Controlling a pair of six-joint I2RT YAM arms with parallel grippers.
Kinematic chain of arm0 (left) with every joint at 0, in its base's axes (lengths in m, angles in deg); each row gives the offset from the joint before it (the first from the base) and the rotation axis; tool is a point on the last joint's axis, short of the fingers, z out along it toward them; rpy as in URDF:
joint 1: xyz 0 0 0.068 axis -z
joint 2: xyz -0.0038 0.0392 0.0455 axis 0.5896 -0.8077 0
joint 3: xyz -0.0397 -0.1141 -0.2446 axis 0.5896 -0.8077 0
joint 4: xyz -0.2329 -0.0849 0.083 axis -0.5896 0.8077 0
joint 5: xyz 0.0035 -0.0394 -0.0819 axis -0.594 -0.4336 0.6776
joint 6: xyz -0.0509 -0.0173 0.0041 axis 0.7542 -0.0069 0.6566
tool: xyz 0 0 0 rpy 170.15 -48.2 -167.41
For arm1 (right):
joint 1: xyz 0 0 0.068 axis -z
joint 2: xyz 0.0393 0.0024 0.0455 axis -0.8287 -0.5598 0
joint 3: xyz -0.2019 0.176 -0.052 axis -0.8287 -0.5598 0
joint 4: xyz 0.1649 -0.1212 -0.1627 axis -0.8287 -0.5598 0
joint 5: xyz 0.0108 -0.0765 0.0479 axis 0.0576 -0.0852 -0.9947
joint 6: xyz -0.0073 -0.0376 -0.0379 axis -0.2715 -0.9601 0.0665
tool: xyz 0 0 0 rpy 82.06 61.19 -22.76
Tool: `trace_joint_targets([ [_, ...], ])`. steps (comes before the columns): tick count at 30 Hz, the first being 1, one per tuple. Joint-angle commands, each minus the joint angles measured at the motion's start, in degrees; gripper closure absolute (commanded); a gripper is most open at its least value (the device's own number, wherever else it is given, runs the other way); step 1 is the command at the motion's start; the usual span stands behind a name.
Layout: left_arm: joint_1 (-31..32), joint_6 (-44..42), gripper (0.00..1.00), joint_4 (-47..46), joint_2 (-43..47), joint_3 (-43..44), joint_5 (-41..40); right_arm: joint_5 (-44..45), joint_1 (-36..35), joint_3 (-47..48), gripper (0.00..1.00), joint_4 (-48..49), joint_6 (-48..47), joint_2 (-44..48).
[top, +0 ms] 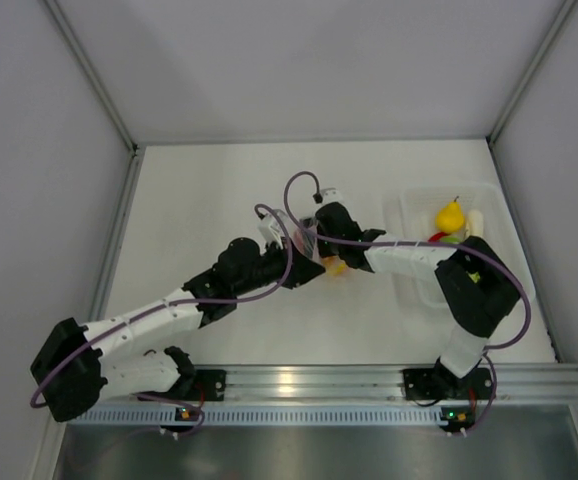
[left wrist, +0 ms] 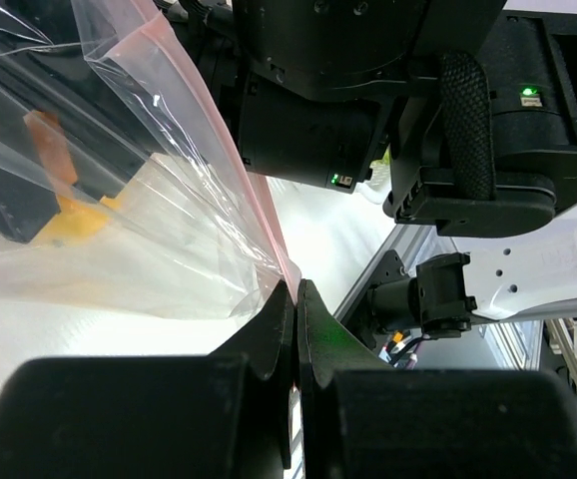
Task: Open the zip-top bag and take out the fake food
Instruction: Pick up the fake vegetable from the zipper food storage bag.
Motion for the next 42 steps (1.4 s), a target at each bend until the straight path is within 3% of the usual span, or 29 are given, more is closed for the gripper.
trace_joint_targets([
  [1, 1.46, 1.11, 1.0, -4.26, -0.06, -0.21, 9.41, 1.26, 2.9, -0.34, 0.26, 10.21, 1.32, -1.3],
  [8, 1.46, 1.29, 1.0, -4.97, 0.11, -0.3, 10.46, -1.02, 3.08, 5.46, 0.18, 8.56, 0.0, -8.5],
  [16, 1.46, 1.2, 1.0, -5.05, 1.43, -1.62, 10.81, -3.57, 2.99, 7.22, 0.25, 12.77, 0.44, -11.94],
  [19, 1.46, 1.11, 1.0, -4.97, 1.43, -1.62, 11.17, -2.96, 3.08, 7.31, 0.35, 14.52, -0.79, -11.94],
  [22, 1.46, 1.11, 1.0, -4.97, 1.96, -2.06, 10.82, -2.96, 2.99, 6.96, 0.57, 16.01, -2.02, -11.5],
  [28, 1.46, 0.23, 1.0, -5.05, 3.36, -3.2, 6.6, 2.48, 1.15, 3.62, 0.67, 14.1, -3.34, -5.8],
  [33, 1.46, -0.12, 1.0, -5.05, 4.68, -3.55, 1.95, 7.85, 0.18, 4.14, 0.7, 1.71, -0.53, -0.17],
  [39, 1.46, -3.71, 1.0, -4.97, 7.23, -3.38, -1.75, 7.5, -0.96, 12.57, 0.8, -22.67, 1.93, -2.09],
  [42, 1.55, -5.39, 1.0, -4.96, 6.97, -2.24, -1.49, 8.11, -2.19, 14.6, 0.81, -28.6, 2.63, -1.66],
])
